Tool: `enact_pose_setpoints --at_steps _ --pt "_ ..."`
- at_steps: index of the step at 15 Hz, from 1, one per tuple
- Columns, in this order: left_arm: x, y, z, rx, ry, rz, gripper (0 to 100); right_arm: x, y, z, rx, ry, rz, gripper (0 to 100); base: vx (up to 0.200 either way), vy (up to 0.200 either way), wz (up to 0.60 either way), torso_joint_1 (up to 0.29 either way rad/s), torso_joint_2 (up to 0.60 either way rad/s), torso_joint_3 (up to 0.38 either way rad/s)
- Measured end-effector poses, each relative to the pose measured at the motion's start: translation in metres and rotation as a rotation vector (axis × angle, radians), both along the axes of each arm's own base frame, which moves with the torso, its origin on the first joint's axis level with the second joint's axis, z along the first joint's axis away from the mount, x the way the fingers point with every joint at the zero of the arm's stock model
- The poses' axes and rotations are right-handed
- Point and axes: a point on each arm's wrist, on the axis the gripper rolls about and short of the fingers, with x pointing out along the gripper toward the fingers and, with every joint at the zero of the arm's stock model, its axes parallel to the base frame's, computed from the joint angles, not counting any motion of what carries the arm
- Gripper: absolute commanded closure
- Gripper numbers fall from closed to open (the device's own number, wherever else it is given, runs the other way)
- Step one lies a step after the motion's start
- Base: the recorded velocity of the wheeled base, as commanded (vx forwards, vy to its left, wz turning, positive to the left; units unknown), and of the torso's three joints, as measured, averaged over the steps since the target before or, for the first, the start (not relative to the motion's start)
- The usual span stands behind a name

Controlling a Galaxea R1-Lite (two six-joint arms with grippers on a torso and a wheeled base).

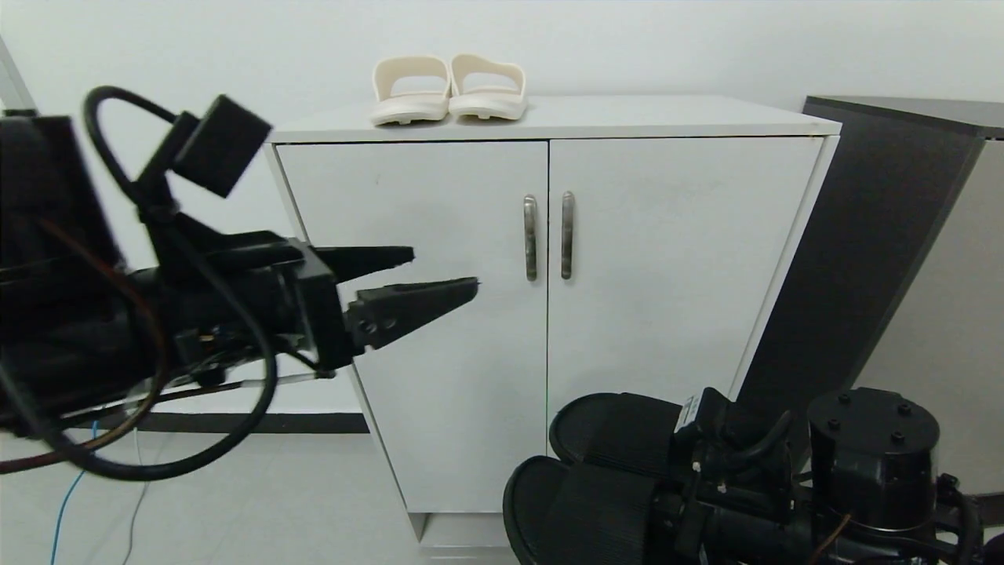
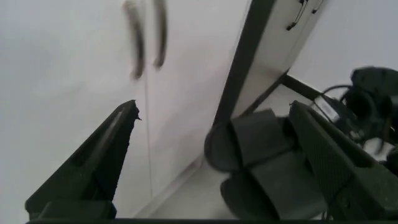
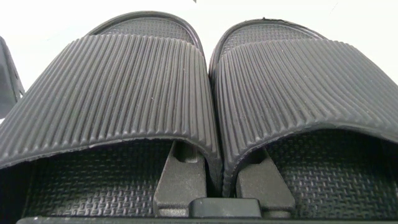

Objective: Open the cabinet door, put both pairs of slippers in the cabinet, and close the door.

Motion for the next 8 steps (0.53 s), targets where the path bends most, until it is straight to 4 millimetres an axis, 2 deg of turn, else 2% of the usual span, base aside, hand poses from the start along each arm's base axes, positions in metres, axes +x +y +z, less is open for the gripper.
enact_pose_setpoints --at_steps 3,8 --pt "0.027 -0.036 0.01 -0.07 0.054 -0.077 0 0.0 -0.001 -0.001 -0.004 0.004 -0.004 100 0.0 0.0 0.0 0.0 0.0 0.0" --pt "0.065 -0.087 0.003 -0.086 0.112 -0.153 0 0.0 -0.001 -0.002 -0.007 0.006 -0.003 100 0.0 0.0 0.0 0.0 0.0 0.0"
